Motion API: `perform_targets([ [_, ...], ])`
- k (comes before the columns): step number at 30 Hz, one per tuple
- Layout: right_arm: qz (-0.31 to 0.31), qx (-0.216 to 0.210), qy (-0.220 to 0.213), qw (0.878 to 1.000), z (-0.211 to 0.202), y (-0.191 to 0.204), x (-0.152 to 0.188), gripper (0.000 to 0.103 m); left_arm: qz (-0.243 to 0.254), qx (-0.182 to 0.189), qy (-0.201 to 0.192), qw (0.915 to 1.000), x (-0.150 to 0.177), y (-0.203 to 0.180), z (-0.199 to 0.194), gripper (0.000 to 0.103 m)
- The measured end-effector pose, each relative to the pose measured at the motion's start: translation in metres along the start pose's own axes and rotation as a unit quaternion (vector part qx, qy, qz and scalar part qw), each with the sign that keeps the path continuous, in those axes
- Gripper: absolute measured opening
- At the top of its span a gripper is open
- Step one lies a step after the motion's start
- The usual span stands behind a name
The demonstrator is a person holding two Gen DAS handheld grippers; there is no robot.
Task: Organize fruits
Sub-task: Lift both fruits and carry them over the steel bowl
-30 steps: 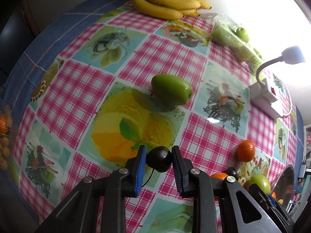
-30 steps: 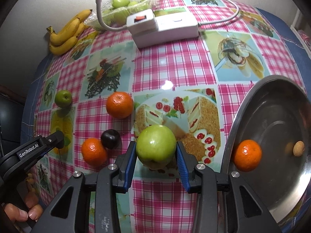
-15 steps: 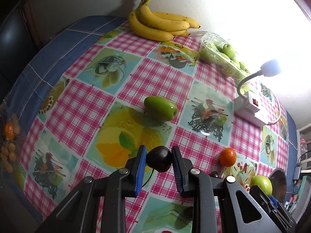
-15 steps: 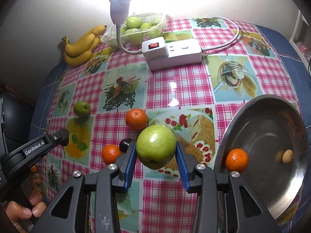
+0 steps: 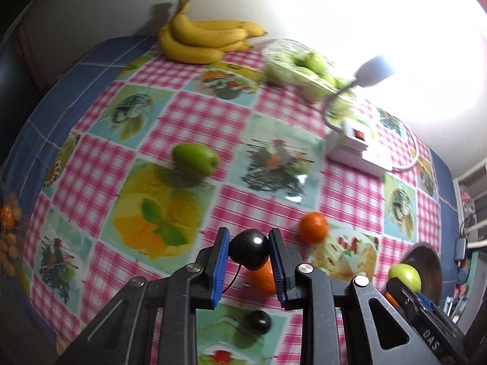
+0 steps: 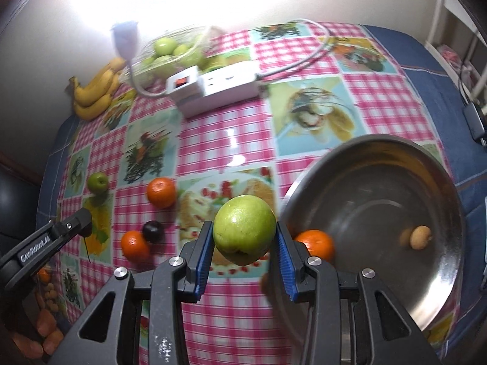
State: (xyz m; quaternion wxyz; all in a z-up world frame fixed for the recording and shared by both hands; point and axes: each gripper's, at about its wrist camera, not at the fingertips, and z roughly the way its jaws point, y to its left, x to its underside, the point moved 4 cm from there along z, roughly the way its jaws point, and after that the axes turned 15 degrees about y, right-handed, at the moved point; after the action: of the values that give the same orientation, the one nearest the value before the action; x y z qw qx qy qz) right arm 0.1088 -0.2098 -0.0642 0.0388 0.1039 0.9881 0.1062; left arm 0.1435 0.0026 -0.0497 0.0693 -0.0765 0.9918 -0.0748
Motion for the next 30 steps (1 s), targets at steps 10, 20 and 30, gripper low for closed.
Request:
perform_targets([
  [10,0.061,0.007,-0.012,0.998,-0.016,-0.065,0.003,0.041,0.091,-0.004,-0.003,0.9959,0.026,-0.079,0.002,0.028],
  [20,0.093,0.002,-0.026,0.995,-0.030,-0.098,0.008,0.041,0.153,0.024,0.013,0.9878,0.052,-0.131,0.007,0.028],
  [30,0.111,0.002,-0.041,0.993,-0.041,-0.121,0.016,0.041,0.203,0.029,0.017,0.9786,0.074,-0.168,0.007,0.028],
])
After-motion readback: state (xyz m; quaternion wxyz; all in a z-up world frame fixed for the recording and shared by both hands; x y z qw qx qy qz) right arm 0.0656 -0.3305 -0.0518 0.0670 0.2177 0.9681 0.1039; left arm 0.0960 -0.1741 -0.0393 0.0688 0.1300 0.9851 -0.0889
